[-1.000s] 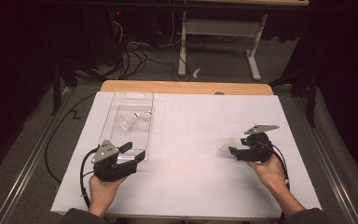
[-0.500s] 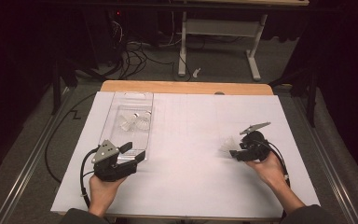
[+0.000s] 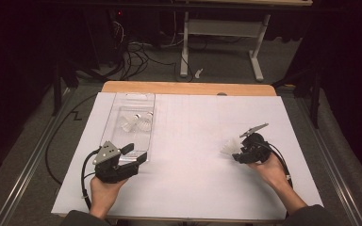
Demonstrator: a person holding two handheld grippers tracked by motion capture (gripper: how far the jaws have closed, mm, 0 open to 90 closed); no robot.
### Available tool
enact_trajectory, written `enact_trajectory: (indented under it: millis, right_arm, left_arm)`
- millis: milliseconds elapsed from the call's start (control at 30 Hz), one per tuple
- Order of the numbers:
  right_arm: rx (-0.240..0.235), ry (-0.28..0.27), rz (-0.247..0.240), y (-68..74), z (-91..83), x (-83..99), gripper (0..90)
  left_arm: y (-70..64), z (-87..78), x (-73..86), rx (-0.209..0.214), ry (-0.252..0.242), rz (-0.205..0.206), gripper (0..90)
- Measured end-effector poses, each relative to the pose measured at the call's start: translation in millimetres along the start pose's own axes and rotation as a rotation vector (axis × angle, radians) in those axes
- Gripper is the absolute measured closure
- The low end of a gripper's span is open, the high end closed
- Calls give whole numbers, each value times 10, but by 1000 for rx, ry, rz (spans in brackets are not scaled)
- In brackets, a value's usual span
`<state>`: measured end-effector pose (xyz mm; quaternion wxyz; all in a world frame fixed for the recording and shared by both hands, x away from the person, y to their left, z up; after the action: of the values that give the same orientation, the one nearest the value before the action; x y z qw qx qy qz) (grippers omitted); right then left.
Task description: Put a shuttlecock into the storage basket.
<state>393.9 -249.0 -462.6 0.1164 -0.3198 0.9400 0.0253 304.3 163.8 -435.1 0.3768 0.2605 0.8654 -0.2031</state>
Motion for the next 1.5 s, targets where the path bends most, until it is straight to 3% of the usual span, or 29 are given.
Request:
enact_trajectory:
  millis: [500, 1500]
  right_arm:
    - [12, 18, -41, 15, 26, 29, 649]
    - [-1, -21, -85, 76, -57, 19, 659]
  left_arm:
    - [1, 7, 3, -2, 5, 1, 386]
    - [9, 19, -5, 7, 9, 0, 384]
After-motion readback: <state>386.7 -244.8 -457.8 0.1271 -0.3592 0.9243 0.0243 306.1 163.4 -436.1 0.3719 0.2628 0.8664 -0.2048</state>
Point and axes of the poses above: each handheld gripper's, and its own axes: z roughly forward along the jaws, x roughly out of its underside, y roughly to its left, the point moved 3 cm from there along z, roughly forward along the jaws, and after that the axes turned 14 degrees about y, right-handed, at the moved point
